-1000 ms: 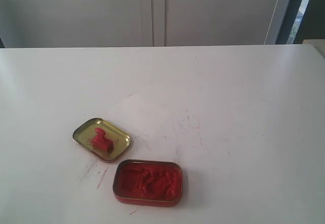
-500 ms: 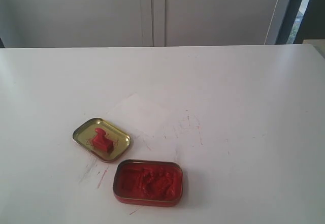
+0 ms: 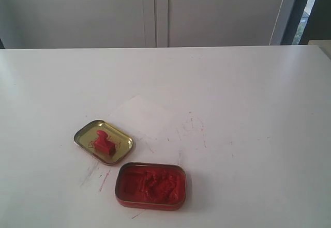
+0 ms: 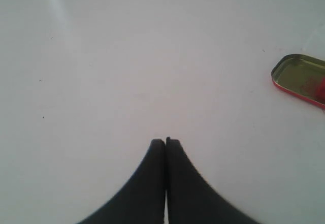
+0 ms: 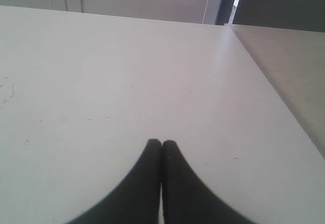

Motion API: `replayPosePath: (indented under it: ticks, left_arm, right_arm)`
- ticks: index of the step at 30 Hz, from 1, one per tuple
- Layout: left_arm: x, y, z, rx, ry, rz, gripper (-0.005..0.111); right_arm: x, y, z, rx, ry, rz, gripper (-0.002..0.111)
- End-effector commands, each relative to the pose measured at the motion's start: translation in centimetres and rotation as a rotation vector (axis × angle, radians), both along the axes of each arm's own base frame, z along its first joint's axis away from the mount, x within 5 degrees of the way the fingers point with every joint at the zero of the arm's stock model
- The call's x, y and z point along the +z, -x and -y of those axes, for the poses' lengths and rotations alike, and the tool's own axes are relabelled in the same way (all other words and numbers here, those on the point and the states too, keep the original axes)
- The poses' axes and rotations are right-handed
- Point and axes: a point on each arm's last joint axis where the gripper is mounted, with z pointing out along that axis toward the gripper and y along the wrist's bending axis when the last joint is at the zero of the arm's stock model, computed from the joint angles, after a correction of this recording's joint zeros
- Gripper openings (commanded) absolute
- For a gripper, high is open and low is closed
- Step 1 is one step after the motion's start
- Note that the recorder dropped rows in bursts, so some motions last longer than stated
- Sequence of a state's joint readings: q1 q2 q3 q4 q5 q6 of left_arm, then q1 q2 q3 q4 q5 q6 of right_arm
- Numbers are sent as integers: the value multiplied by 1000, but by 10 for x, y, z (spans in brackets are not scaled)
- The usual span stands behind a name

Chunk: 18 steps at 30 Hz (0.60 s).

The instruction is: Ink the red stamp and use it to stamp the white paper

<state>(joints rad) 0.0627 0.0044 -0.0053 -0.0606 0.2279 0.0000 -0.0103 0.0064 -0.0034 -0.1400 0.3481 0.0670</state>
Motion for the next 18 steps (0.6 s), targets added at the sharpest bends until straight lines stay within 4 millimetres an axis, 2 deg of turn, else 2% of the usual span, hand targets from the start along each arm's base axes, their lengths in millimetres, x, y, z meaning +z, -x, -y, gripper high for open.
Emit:
replayPosePath:
  ticks: [1, 10, 18]
  left_arm:
    - [5, -2, 0, 4, 2, 77, 0]
    - [17, -4, -2, 22, -5, 206, 0]
    - [18, -5, -2, 23, -5, 217, 0]
  right_arm:
    - [0, 0, 0, 3, 10, 9, 0]
    - [0, 0, 0, 3, 10, 9, 0]
    - [0, 0, 0, 3, 10, 9, 0]
